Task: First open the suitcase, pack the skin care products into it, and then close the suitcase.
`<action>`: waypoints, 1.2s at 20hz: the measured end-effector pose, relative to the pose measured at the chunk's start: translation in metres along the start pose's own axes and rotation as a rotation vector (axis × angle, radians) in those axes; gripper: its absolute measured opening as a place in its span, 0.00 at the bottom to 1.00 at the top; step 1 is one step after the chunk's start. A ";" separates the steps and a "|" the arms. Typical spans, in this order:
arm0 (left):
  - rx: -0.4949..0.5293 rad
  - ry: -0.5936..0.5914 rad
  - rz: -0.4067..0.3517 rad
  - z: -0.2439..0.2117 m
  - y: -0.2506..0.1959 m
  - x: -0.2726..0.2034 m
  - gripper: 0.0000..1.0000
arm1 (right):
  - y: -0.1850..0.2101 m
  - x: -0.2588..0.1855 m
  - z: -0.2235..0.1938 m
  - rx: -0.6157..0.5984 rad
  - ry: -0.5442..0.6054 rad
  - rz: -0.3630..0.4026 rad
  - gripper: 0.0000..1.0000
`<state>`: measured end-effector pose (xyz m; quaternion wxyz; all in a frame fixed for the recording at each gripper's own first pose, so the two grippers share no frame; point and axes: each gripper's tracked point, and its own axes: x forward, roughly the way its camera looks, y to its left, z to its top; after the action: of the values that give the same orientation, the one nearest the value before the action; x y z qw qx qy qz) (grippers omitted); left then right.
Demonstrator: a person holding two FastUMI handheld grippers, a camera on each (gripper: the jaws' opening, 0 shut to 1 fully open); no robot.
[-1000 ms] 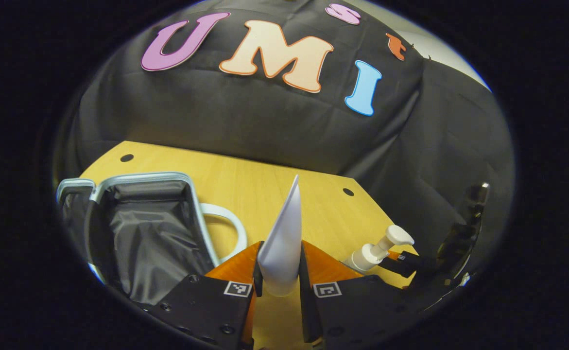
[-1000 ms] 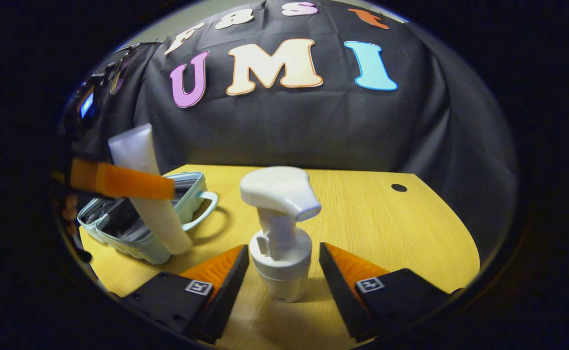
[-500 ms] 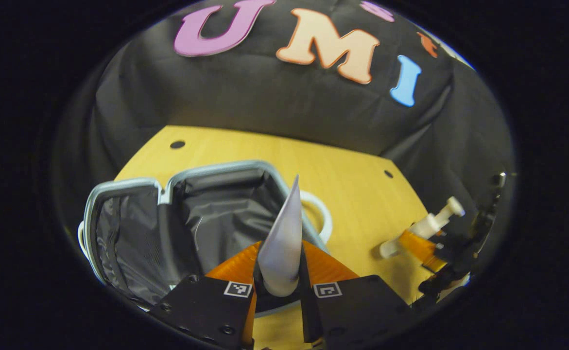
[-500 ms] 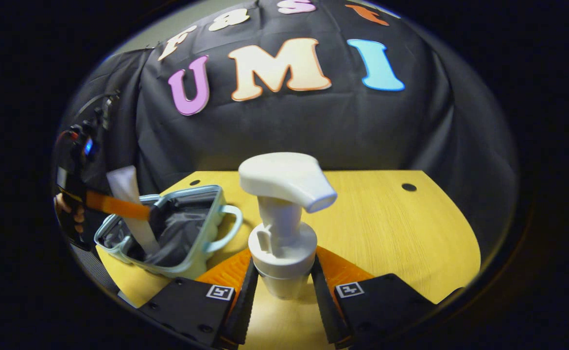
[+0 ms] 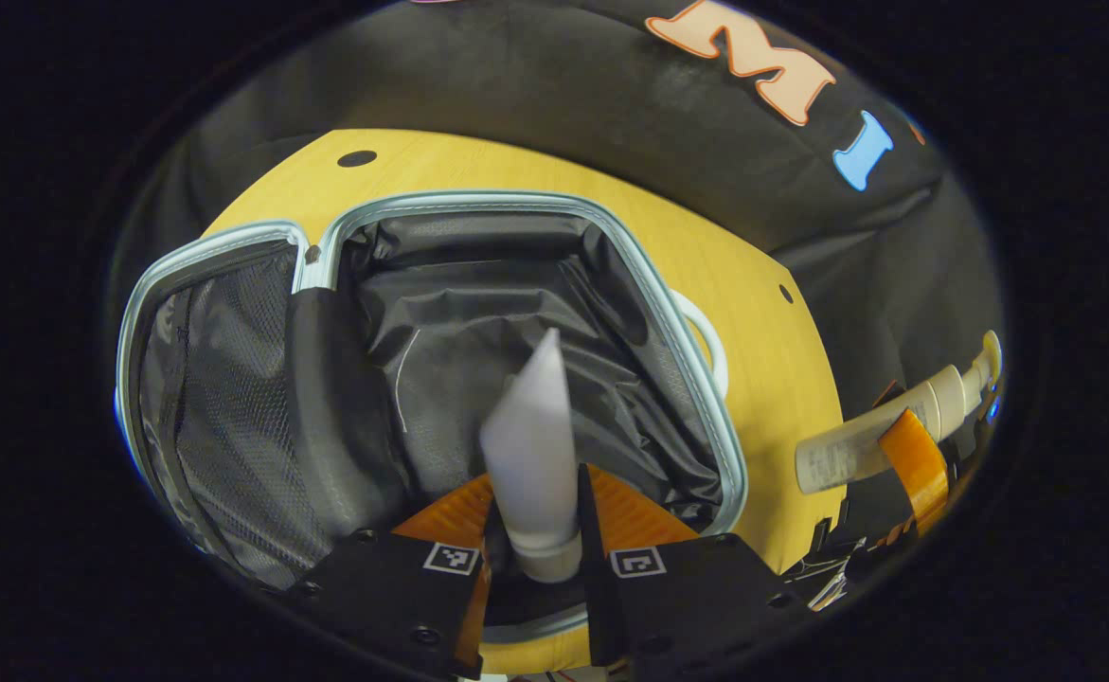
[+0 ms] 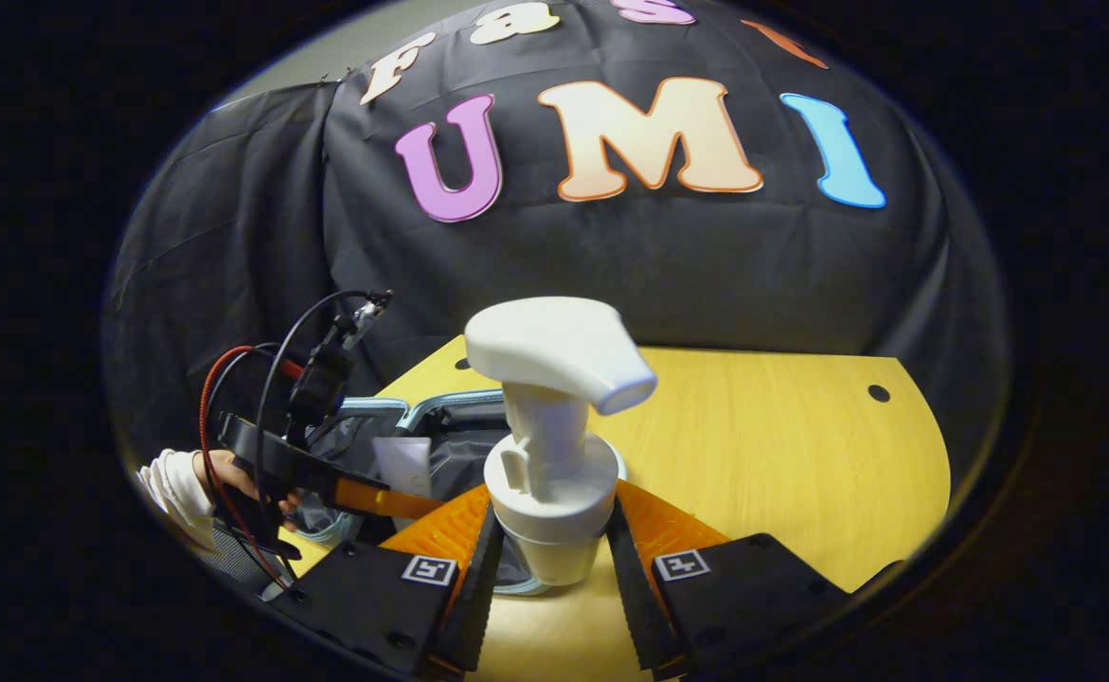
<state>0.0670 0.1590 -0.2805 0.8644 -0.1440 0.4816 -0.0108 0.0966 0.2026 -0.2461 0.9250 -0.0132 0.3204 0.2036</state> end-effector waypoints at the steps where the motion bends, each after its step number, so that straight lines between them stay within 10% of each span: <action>1: -0.006 -0.007 0.007 0.003 0.006 -0.001 0.50 | 0.008 0.006 -0.004 -0.006 0.021 0.014 0.61; 7: -0.026 -0.200 -0.012 0.045 0.020 -0.048 0.95 | 0.050 0.045 -0.033 -0.051 0.150 0.096 0.60; 12: -0.126 -0.392 0.026 0.066 0.062 -0.133 0.91 | 0.060 0.066 -0.058 -0.075 0.225 0.112 0.60; 20: -0.363 -0.520 0.346 0.026 0.221 -0.255 0.95 | 0.053 0.079 -0.074 -0.097 0.250 0.065 0.60; 24: -0.463 -0.501 0.437 -0.006 0.280 -0.253 0.95 | 0.044 0.065 -0.053 -0.077 0.171 0.039 0.95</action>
<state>-0.1074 0.4656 -0.1467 0.8818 -0.2271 0.2649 0.3172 0.0947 0.2585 -0.3221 0.8891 -0.0598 0.3902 0.2317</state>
